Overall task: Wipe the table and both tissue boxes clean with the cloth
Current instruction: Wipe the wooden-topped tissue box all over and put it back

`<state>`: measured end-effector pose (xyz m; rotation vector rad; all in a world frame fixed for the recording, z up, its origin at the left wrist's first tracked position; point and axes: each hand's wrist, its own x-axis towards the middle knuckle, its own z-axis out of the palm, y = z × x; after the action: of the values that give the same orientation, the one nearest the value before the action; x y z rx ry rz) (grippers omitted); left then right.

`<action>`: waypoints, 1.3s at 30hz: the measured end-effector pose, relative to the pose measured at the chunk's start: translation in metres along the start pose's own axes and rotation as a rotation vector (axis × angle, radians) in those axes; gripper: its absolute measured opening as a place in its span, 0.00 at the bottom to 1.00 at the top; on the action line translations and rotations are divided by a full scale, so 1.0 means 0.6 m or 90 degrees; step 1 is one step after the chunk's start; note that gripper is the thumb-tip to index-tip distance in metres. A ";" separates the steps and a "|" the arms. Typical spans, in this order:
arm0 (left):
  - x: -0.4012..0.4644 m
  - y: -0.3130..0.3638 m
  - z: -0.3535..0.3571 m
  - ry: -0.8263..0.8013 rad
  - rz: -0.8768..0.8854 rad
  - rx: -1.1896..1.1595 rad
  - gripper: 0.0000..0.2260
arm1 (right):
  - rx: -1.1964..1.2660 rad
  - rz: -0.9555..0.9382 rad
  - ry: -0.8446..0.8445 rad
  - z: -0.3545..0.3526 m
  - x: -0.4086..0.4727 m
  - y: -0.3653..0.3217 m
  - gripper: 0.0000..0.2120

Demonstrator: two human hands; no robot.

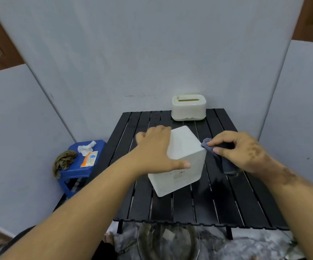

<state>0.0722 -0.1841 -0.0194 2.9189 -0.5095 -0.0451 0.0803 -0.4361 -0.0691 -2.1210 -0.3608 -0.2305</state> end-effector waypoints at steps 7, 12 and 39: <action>0.095 0.074 -0.008 -0.025 0.057 0.146 0.31 | 0.030 0.098 -0.014 -0.015 -0.018 0.001 0.13; 0.093 0.055 -0.027 -0.037 0.066 0.097 0.34 | 0.022 0.090 -0.016 -0.019 -0.024 0.000 0.13; -0.061 -0.153 0.084 0.140 0.015 -0.455 0.48 | -0.227 -0.213 0.063 0.057 -0.003 -0.049 0.13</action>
<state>0.0653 -0.0955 -0.0854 2.1865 -0.3872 0.0803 0.0696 -0.3926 -0.0648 -2.3762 -0.6557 -0.6322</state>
